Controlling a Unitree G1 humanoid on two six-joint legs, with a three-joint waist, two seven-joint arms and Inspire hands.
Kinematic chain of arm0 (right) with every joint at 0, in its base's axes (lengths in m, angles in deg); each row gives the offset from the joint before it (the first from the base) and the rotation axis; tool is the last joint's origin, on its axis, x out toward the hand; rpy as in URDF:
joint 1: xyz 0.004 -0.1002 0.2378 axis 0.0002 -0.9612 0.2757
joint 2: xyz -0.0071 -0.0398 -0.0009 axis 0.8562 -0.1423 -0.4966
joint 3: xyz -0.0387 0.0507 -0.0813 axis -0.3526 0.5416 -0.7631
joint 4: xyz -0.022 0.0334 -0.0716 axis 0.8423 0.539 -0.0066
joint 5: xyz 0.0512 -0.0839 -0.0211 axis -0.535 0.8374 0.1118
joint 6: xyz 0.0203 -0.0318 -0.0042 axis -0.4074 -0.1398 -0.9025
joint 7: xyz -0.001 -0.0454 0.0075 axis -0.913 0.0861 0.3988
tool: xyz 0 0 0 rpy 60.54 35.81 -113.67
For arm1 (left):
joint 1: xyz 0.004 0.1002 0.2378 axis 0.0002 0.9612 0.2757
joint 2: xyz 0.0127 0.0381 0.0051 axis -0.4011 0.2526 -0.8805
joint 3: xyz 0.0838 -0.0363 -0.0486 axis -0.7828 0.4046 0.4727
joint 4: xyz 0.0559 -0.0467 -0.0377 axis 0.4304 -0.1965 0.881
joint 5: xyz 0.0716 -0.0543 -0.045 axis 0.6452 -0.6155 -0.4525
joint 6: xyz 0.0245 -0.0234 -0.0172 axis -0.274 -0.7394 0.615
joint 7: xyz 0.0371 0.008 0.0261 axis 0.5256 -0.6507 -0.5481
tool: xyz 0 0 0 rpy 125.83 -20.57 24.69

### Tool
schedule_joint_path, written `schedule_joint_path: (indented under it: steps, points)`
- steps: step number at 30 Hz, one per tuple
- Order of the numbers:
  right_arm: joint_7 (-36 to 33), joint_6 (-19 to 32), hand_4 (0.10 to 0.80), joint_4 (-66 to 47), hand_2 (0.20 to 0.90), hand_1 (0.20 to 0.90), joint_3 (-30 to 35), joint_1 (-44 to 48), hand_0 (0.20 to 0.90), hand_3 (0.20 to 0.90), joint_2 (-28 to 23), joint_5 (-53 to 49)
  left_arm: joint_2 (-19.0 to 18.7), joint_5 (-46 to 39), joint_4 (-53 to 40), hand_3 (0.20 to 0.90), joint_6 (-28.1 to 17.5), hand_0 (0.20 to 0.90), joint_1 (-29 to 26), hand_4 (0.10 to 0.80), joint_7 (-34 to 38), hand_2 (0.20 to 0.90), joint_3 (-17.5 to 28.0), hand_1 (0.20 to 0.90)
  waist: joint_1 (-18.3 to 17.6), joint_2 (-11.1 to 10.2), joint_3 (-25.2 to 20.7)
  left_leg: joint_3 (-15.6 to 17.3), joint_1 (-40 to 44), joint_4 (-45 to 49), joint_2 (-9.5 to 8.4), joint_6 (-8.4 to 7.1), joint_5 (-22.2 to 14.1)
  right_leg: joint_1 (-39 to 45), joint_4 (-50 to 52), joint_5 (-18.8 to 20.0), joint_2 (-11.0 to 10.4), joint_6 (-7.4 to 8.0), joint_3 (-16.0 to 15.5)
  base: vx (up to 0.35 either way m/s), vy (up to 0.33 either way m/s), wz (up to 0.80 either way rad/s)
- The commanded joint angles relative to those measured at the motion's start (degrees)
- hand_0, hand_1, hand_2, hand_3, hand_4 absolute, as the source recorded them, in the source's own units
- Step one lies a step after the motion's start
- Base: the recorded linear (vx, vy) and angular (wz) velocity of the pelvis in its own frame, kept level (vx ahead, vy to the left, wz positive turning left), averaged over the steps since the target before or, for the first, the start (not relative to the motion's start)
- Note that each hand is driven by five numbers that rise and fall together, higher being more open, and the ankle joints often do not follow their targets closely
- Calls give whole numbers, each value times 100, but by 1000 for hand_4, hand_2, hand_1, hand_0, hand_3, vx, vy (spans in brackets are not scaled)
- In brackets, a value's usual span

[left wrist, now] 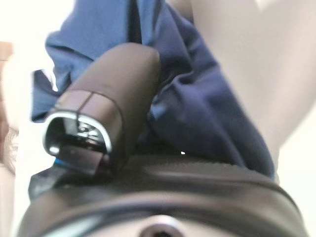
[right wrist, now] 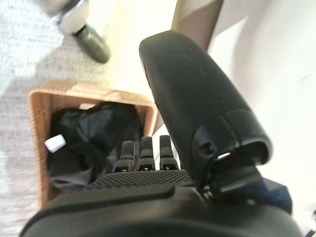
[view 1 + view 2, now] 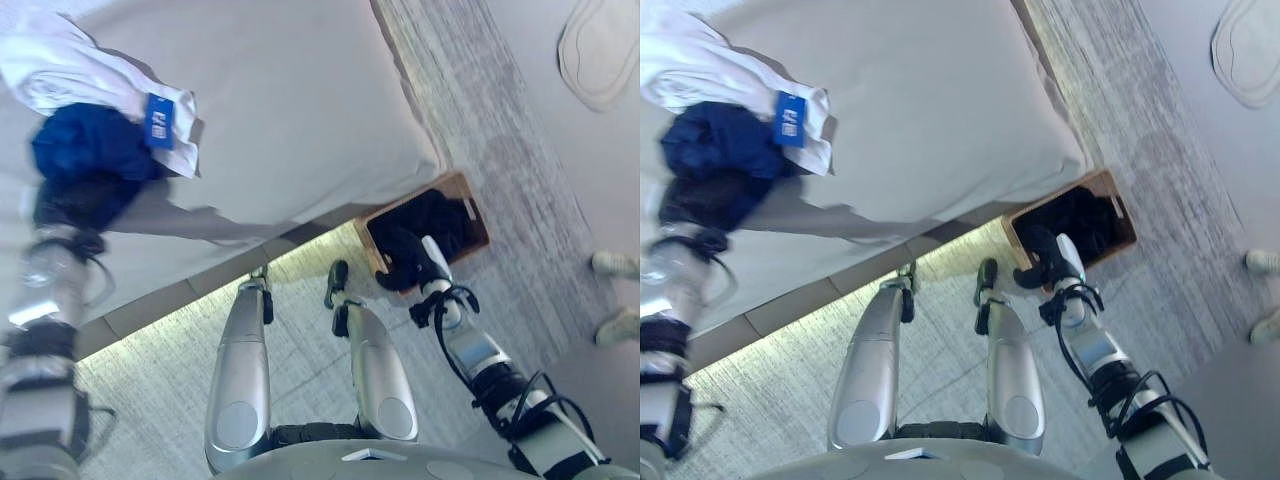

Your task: Pick up the clothes from the bed and place them into the basket

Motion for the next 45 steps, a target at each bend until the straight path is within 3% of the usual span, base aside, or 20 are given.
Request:
schedule_joint_path:
  steps: [1, 5, 11, 13, 16, 23, 29, 36, 44, 45]
  points:
    - [-252, 426, 800, -521, 900, 900, 246, -55, 900, 900, -190, 280, 201, -1265, -1011, 200, -1465, 300, -285, 100, -1047, 300, 493, 300, 118, 237, -28, -448, 793, -436, -342, 276, -420, 683, -76, -81, 223, -104, -201, 49, -118, 3]
    - [-128, 502, 800, -742, 900, 900, 343, -251, 900, 900, -38, 127, 817, -1602, -1686, 200, -1811, 300, 141, 100, -1755, 300, 590, 300, 139, 404, -398, -518, 1527, -1082, -330, 176, -246, 1364, -554, -67, 188, -125, -233, 117, -104, -5]
    - [525, 819, 800, -1452, 900, 900, 560, -606, 900, 900, 114, -670, 1044, -938, -2416, 200, -1696, 300, 701, 100, -1837, 300, 471, 300, 53, 732, -1010, -513, 2179, -1850, -337, 89, 70, 1875, -998, 2, 192, -138, -273, 91, -59, 1]
    - [1092, 1071, 800, -1809, 900, 900, 568, -777, 900, 900, 244, -989, 1079, -409, -2695, 200, -1395, 300, 896, 100, -1845, 300, 207, 300, 3, 956, -1365, -517, 2448, -2256, -316, 23, 287, 2104, -1147, 15, 214, -124, -324, 125, -62, -3]
    - [1639, 1119, 800, -2246, 900, 900, 495, -825, 900, 900, 296, -1556, 959, 153, -2674, 200, -1059, 300, 917, 100, -1894, 300, -101, 300, -61, 1101, -1681, -482, 2676, -2646, -261, -83, 525, 2349, -1279, 2, 278, -131, -395, 103, -90, 6]
    - [3383, 968, 800, -3021, 900, 900, 367, -621, 900, 900, 187, -3669, 780, 747, -2367, 200, -289, 300, 828, 100, -2416, 300, -931, 300, -213, 1158, -2183, -445, 3059, -2786, -271, -137, 543, 2709, -1481, 21, 270, -138, -513, 55, -113, 6]
    - [3375, 644, 800, -3315, 900, 900, 265, -405, 900, 900, -10, -4124, 602, 1299, -1987, 200, 123, 300, 786, 100, -2847, 300, -1450, 300, -380, 1168, -2482, -293, 3397, -2822, -259, -114, 429, 2954, -1633, 59, 309, -146, -415, 60, -101, -6]
    - [3239, 379, 800, -3239, 900, 900, 130, -409, 900, 900, -129, -4631, 376, 1781, -2210, 200, 531, 300, 781, 100, -3349, 300, -2005, 300, -507, 1170, -2559, -106, 3640, -2803, -229, -80, 325, 3126, -1804, 150, 369, -170, -287, 38, -82, -10]
    - [3201, 317, 800, -3143, 900, 900, 33, -599, 900, 900, -216, -4774, 253, 1732, -2464, 200, 940, 300, 931, 100, -3936, 300, -2345, 300, -599, 1210, -2505, 31, 3693, -2790, -195, -103, 309, 3154, -1944, 248, 389, -171, -240, -1, -46, -5]
    - [3173, 348, 635, -3132, 759, 759, 32, -615, 759, 735, -237, -4748, 240, 1699, -2485, 200, 985, 300, 949, 100, -3992, 300, -2364, 300, -603, 1213, -2502, 38, 3691, -2787, -192, -108, 310, 3154, -1954, 255, 385, -169, -244, -13, -32, -2]
